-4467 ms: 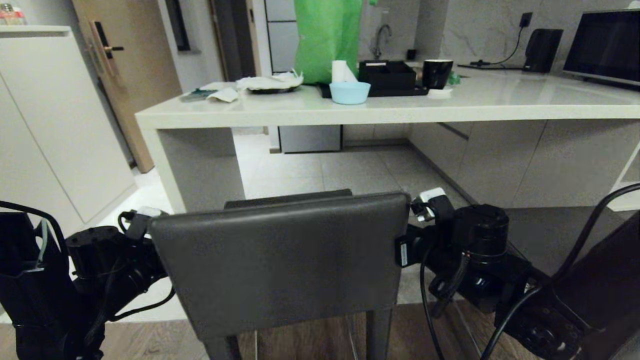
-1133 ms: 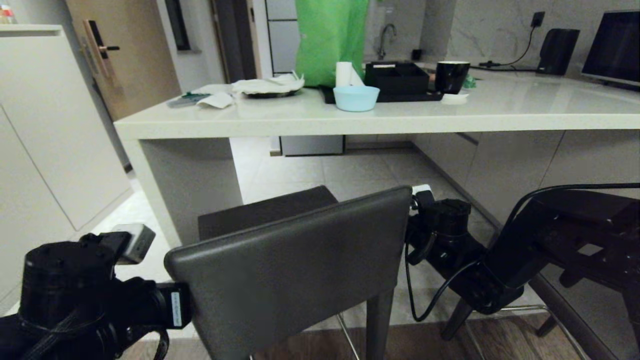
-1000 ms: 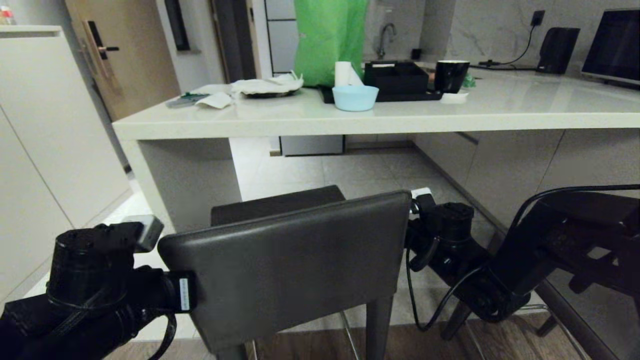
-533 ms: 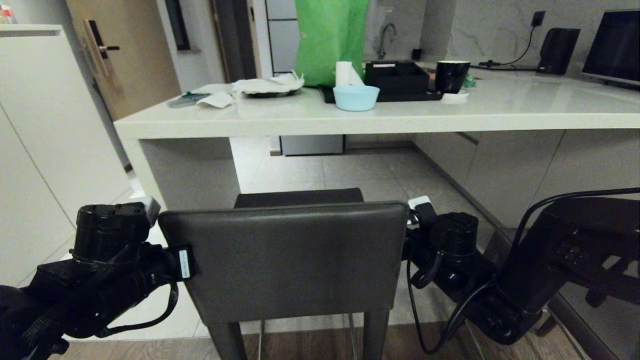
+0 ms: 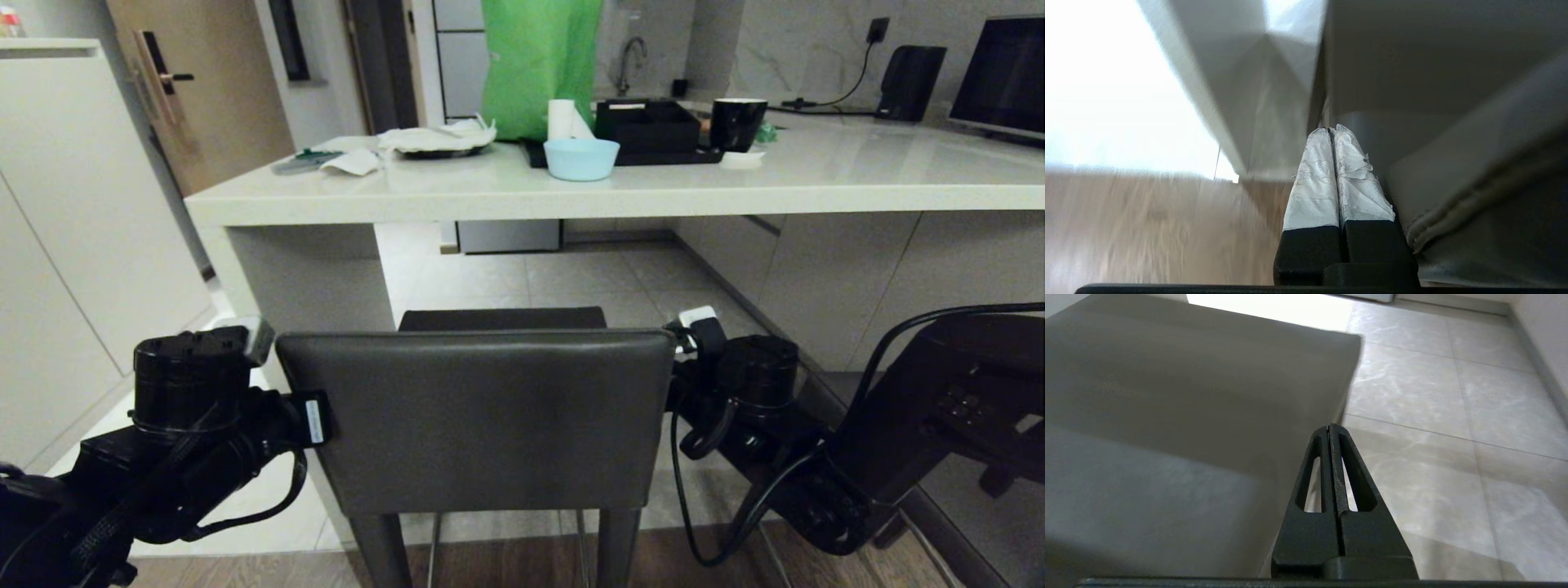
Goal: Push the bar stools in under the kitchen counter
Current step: Push the gray chair back under the dining table
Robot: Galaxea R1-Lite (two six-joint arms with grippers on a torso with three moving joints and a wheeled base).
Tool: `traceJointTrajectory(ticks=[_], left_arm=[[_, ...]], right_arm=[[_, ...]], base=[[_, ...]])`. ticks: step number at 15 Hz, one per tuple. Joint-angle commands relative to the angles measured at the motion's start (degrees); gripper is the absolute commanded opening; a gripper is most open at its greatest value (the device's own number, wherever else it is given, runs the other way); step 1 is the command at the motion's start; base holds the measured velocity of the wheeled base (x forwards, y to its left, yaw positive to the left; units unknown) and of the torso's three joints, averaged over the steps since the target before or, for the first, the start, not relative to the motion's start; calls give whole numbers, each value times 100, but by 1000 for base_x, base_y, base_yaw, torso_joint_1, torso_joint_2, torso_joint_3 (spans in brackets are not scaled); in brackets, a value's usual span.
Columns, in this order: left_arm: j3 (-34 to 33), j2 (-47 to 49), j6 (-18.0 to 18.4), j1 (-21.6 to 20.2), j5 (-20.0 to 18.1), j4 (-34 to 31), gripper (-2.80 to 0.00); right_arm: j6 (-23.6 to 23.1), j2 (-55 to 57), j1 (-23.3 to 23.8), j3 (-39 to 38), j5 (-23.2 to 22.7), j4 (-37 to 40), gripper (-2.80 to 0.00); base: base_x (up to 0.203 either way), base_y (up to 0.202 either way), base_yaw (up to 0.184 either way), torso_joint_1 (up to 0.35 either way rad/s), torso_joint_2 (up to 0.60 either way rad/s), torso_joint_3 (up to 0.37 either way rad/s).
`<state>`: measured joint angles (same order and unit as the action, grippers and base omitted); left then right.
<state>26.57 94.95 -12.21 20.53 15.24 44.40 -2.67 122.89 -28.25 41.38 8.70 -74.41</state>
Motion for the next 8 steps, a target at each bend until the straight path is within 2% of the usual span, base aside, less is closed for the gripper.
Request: traceJointTrajectory(ticks=[1, 6, 8], left_arm=[[-384, 10, 289, -5, -7, 840, -280], [-679, -443, 298, 13, -39, 869, -280], [-558, -529, 279, 31, -84, 685, -280]], right_arm=[[-9, -152, 104, -78, 39, -12, -280], [2, -591, 170, -647, 26, -1, -280], [38, -617, 180, -781, 53, -29, -280]], base=[[0, 0, 0, 0, 0, 0], [0, 0, 0, 0, 0, 0], [0, 0, 0, 0, 0, 0]])
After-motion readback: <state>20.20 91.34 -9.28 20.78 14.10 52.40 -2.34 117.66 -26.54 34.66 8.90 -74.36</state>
